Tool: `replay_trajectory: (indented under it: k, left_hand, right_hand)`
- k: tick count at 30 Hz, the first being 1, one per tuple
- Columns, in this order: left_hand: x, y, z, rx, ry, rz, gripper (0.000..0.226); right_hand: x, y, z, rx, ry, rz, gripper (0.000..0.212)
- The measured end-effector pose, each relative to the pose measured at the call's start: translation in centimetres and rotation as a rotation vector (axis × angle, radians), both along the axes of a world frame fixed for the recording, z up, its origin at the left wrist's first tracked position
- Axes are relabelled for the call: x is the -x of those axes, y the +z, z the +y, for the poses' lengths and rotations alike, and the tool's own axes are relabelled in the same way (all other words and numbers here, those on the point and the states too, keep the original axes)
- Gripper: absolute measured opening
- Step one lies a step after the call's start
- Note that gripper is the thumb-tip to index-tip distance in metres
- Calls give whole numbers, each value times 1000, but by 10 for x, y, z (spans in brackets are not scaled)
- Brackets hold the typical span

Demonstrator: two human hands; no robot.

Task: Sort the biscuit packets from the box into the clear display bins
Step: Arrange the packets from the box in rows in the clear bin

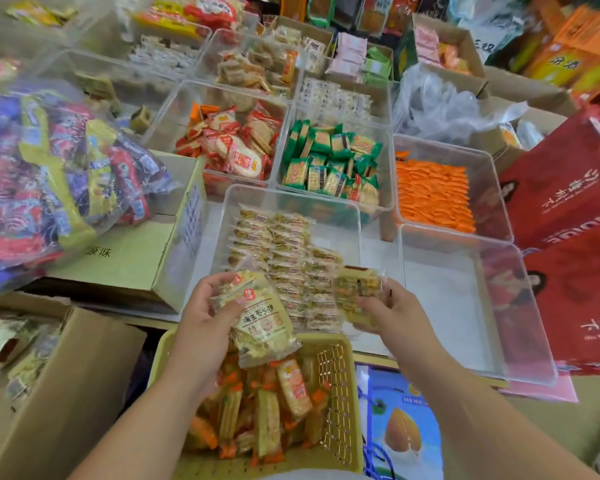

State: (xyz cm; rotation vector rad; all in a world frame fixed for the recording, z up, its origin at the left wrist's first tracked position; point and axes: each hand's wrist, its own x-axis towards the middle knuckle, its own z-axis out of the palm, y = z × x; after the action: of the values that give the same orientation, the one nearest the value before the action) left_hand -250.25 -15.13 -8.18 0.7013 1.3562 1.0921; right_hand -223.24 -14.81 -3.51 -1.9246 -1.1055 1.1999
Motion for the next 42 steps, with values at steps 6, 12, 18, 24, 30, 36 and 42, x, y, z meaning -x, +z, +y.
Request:
replay_trajectory:
  k: [6, 12, 18, 24, 30, 36, 42]
  left_hand:
    - [-6, -28, 32, 40, 49, -5, 29]
    - [-8, -43, 34, 25, 65, 45, 37]
    - [-6, -47, 33, 26, 62, 43, 34]
    - [-2, -48, 33, 41, 58, 44, 34]
    - [-1, -47, 33, 29, 70, -31, 33]
    - [-3, -42, 34, 25, 74, -36, 35]
    - [-6, -36, 30, 43, 79, -28, 32]
  right_hand:
    - [-24, 3, 92, -248, 425, -443, 27]
    - [-15, -22, 184, -98, 985, -1085, 42]
    - [-2, -65, 224, 95, 1158, -1134, 38]
    - [10, -90, 239, 267, 1233, -1068, 39]
    - [21, -103, 241, 404, 1166, -1011, 36]
    - [21, -109, 230, 411, 1055, -935, 45]
    - [4, -113, 205, 368, 1064, -955, 47]
